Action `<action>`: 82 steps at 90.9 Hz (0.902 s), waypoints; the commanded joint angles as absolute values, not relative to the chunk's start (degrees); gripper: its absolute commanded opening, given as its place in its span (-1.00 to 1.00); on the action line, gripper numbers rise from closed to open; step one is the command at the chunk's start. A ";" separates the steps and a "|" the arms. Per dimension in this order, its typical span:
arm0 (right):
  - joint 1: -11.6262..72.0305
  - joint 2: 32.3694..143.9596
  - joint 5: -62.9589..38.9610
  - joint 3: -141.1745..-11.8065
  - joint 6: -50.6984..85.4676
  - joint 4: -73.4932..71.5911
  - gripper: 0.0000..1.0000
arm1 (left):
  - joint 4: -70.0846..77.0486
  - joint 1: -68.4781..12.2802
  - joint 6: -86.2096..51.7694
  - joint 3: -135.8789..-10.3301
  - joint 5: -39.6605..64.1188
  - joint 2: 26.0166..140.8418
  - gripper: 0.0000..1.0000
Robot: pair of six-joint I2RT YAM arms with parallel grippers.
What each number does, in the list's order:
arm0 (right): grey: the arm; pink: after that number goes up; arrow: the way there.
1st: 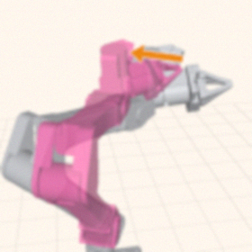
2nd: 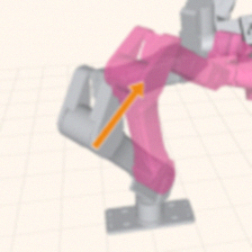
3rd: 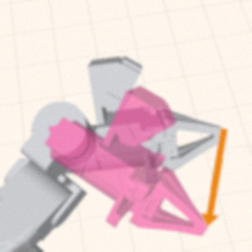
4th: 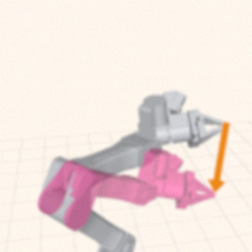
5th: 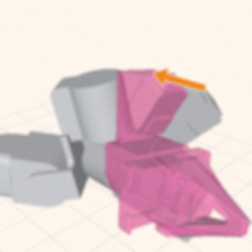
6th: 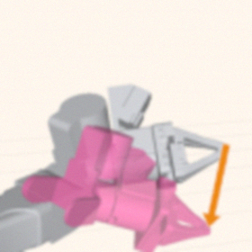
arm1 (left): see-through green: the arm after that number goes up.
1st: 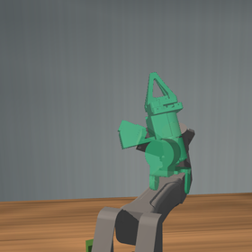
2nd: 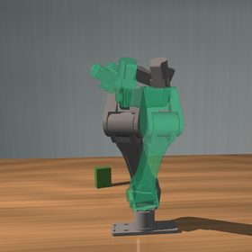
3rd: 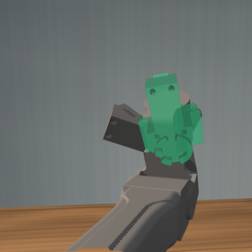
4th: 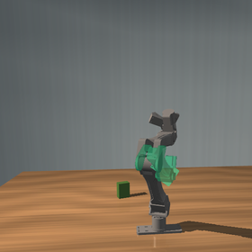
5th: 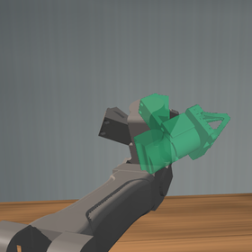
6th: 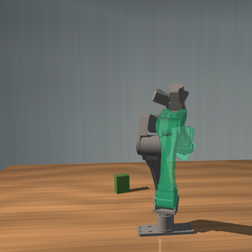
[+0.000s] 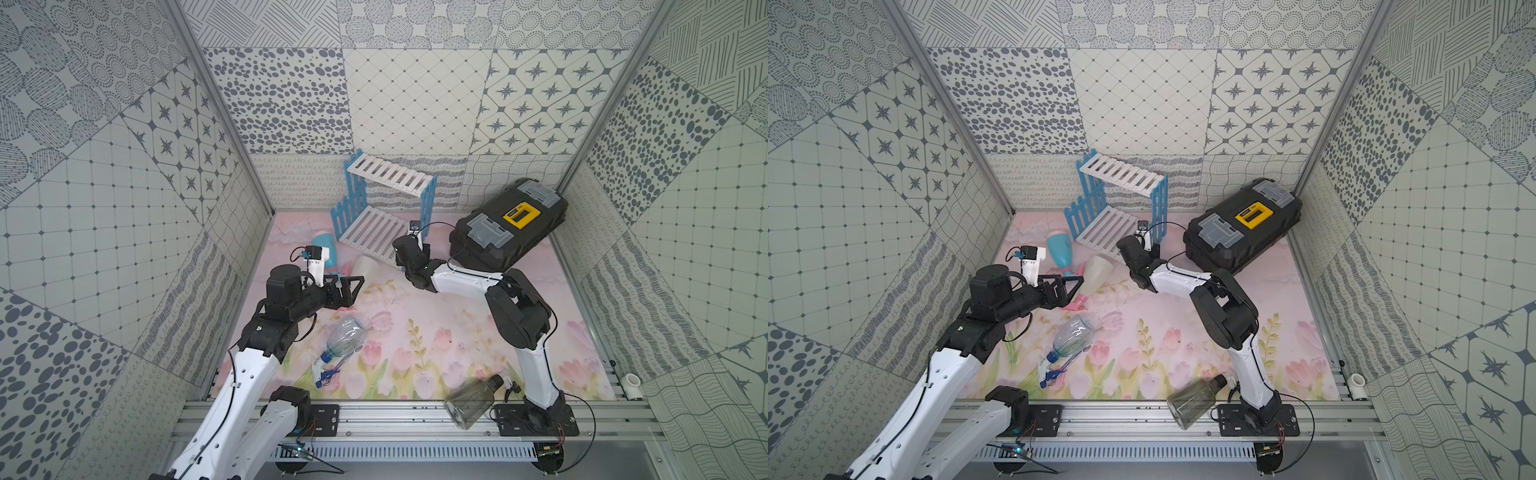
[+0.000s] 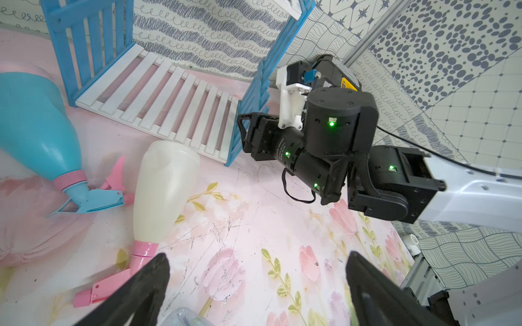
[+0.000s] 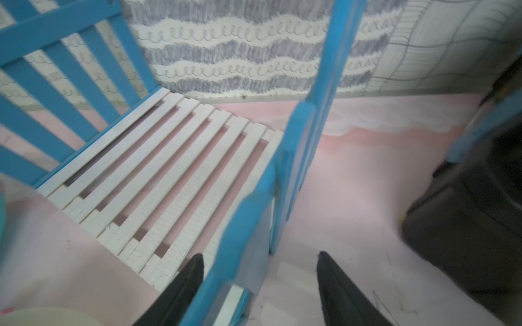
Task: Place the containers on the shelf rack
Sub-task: Adjust the shelf at the center of the board.
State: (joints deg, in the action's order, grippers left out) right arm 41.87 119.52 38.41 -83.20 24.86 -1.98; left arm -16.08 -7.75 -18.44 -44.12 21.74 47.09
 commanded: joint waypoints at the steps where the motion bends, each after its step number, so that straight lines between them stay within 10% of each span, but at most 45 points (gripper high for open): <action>1: 39.32 115.02 38.26 -79.72 24.05 -5.39 0.04 | -16.49 -7.82 -18.94 -44.14 23.62 47.02 0.98; 44: 37.29 108.47 30.72 -69.20 11.59 -15.49 -1.00 | -16.52 -7.80 -19.29 -43.72 23.31 47.41 0.98; 69: 37.19 104.19 27.83 -63.63 11.86 -15.52 -0.98 | -16.42 -7.81 -19.34 -43.85 24.71 48.46 0.98; 82: 37.13 101.07 24.16 -63.64 12.53 -13.43 -0.30 | -15.74 -7.80 -18.78 -44.07 29.14 49.46 0.98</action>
State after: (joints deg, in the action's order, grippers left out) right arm 36.86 105.54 28.42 -63.61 12.95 -12.38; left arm -16.08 -7.75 -19.27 -43.75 23.09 48.40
